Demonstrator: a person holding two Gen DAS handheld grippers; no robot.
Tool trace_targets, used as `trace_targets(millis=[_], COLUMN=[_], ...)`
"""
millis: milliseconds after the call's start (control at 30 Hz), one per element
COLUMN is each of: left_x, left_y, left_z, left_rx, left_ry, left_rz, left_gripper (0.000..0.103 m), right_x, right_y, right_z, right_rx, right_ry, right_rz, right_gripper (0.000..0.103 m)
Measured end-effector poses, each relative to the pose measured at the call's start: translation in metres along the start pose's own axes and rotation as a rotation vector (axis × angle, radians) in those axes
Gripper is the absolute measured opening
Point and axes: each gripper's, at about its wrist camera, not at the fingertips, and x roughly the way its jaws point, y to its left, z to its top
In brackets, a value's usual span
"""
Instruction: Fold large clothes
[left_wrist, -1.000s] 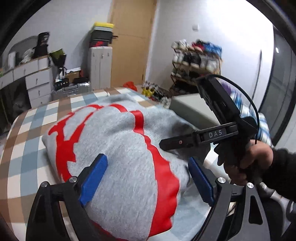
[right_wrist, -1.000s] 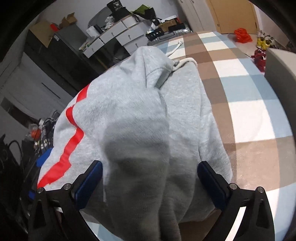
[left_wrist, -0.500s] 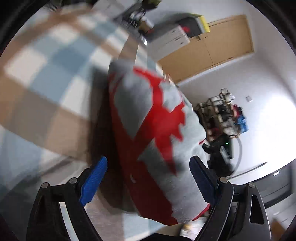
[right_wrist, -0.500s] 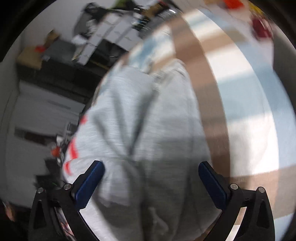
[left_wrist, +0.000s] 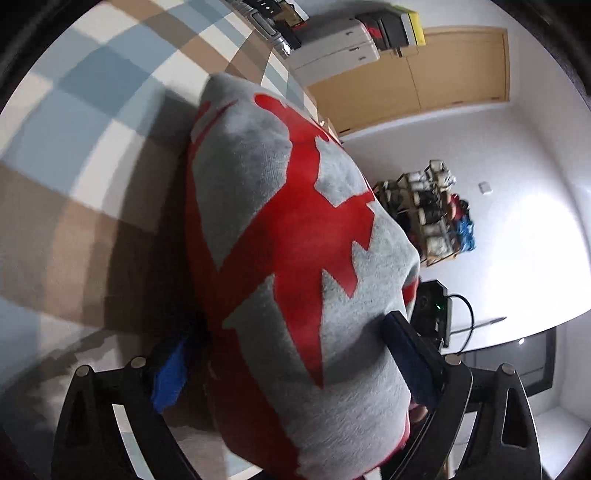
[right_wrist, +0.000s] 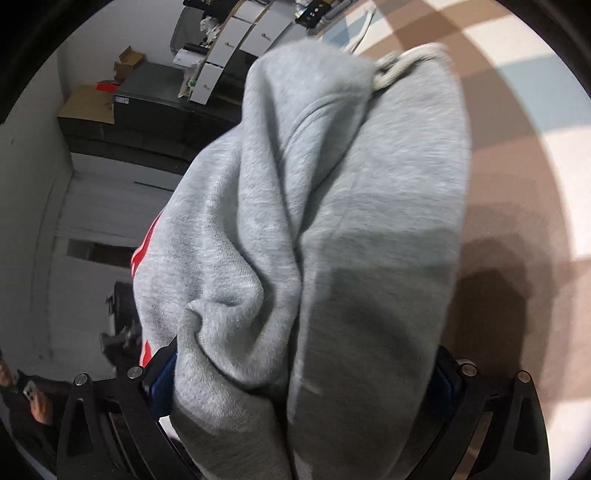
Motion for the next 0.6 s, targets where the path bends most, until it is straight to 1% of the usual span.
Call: trace_targets(millis=[100,200,267,367,433,467,500,533,600], left_x=[-0.014,-0.029,-0.034,-0.038,-0.036,-0.038,-0.042,-0.045,-0.059], left_y=[0.002,0.007,0.012,0.017,0.012,0.011,0.008,0.001,-0.016], left_z=[0.011,0.006,-0.004,-0.02,-0.025,-0.024,-0.024,-0.02,-0.018], left_rx=[0.041,0.086,0.09,0.097,0.111,0.108,0.116,0.14,0.21], left_ry=[0.018,0.029,0.045,0.067,0.09,0.089,0.079,0.065,0.001], left_rz=[0.046,0.084,0.082,0.069,0.079,0.085,0.095,0.114,0.14], left_gripper=[0.092,0.092,0.092,0.092,0.092,0.092,0.092,0.092,0.092], right_x=[0.022,0.041,0.043,0.028,0.005,-0.004,-0.019,-0.041,-0.069], right_y=[0.02,0.038,0.04,0.032,0.026,0.026,0.028,0.037,0.058], right_z=[-0.016,-0.034,-0.044,-0.053,-0.058,-0.06,-0.06,-0.062,-0.064], right_rx=[-0.012,-0.028,-0.016,-0.005,0.017,0.02,0.018,-0.005,-0.064], right_ry=[0.05,0.076,0.05,0.002,-0.058,-0.087,-0.139,-0.215,-0.331], right_rz=[0.009,0.017,0.024,0.023,0.008,-0.007,-0.024,-0.025,0.002], right_gripper=[0.103,0.103,0.103,0.103,0.103,0.103,0.103,0.103,0.103])
